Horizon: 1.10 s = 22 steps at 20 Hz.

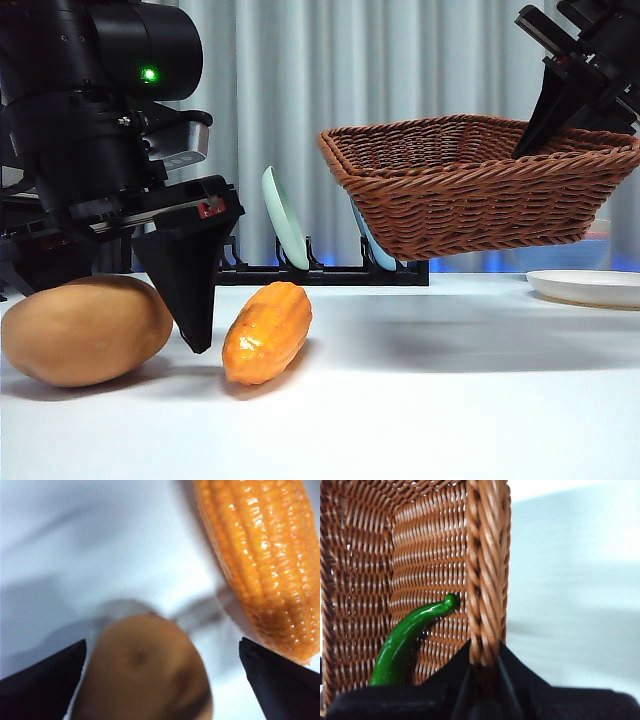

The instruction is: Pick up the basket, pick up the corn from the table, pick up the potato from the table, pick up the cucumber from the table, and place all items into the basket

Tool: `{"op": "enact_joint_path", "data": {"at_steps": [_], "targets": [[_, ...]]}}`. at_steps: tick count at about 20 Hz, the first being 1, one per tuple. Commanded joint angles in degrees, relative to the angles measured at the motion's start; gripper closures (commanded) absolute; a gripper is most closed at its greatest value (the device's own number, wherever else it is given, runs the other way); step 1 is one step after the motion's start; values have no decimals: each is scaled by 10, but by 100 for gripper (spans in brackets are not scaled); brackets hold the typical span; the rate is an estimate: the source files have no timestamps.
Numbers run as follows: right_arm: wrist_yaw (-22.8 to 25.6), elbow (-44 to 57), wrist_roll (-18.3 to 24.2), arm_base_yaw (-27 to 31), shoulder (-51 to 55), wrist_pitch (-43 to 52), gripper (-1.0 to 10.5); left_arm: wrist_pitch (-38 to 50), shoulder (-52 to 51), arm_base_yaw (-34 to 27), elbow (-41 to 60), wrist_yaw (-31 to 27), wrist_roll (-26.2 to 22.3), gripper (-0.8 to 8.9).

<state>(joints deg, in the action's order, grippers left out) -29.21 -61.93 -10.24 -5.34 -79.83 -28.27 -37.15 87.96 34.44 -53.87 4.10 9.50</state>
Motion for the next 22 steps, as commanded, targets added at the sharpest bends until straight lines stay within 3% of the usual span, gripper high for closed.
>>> {"op": "enact_joint_path", "data": {"at_steps": [1, 6, 11, 14, 17, 22], "targets": [[-7, -5, -3, -1, 5, 10, 962, -9, 3, 0, 5, 0, -8, 830], [-7, -5, -2, -1, 5, 10, 962, -17, -12, 0, 3, -11, -29, 821], [-7, -5, -5, -1, 4, 10, 962, -111, -178, 2, -92, -9, -8, 821], [-7, -5, -9, -14, 4, 11, 962, -38, -243, 10, -184, -9, 10, 821], [-8, -5, -15, -38, 4, 10, 962, 39, -203, 12, -240, -8, 10, 821], [-7, -5, -20, -83, 4, 10, 962, 85, -39, 22, -271, -4, 9, 821]]}}
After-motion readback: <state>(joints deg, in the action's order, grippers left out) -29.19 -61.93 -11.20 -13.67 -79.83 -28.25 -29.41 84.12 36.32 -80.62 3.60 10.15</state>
